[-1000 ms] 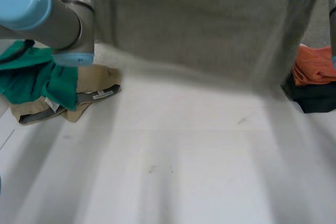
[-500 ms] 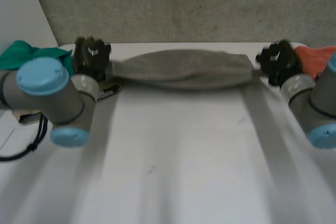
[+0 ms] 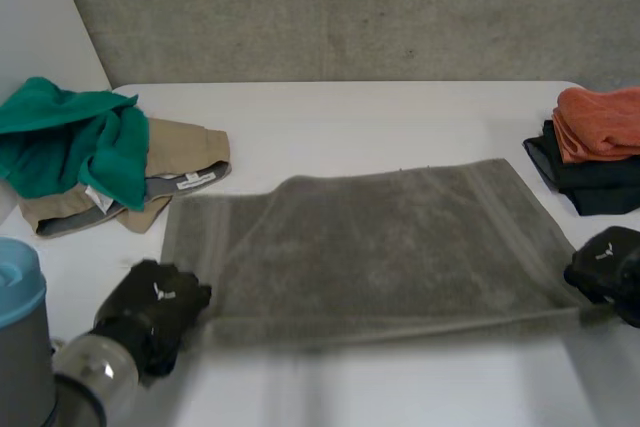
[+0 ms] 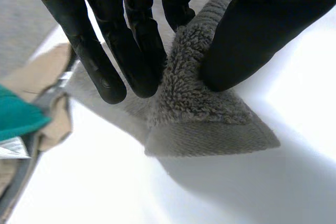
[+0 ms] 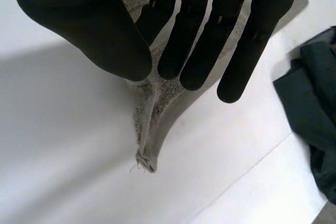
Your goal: Fold the laundry.
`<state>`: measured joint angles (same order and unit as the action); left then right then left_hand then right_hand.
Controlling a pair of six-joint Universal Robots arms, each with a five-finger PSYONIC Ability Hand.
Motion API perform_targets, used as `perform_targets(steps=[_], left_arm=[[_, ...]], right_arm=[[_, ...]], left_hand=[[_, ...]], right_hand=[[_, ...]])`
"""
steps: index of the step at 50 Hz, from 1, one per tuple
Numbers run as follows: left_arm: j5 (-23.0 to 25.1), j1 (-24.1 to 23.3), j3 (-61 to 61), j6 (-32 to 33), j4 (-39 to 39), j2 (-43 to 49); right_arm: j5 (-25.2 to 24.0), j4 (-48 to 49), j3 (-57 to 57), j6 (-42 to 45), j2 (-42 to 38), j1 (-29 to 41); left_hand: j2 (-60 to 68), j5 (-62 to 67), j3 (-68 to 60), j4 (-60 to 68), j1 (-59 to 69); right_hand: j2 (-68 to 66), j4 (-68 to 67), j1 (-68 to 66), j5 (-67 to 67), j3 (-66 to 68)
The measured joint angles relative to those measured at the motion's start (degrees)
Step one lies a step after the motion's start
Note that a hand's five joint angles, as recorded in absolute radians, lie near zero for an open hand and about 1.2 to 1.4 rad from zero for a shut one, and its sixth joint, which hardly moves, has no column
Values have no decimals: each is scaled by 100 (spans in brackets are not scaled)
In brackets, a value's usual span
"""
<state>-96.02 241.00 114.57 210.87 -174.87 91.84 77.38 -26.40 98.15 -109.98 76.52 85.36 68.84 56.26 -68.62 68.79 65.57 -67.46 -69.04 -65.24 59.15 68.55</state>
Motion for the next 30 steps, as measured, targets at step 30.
perform_targets(steps=[30], left_arm=[[-1445,-12,-2095,-76,-2242,2641]], right_arm=[[-136,4335,-2402,-801,-2752,1618]], left_hand=[[0,0,0,15,0]], right_hand=[[0,0,-25,-2,1]])
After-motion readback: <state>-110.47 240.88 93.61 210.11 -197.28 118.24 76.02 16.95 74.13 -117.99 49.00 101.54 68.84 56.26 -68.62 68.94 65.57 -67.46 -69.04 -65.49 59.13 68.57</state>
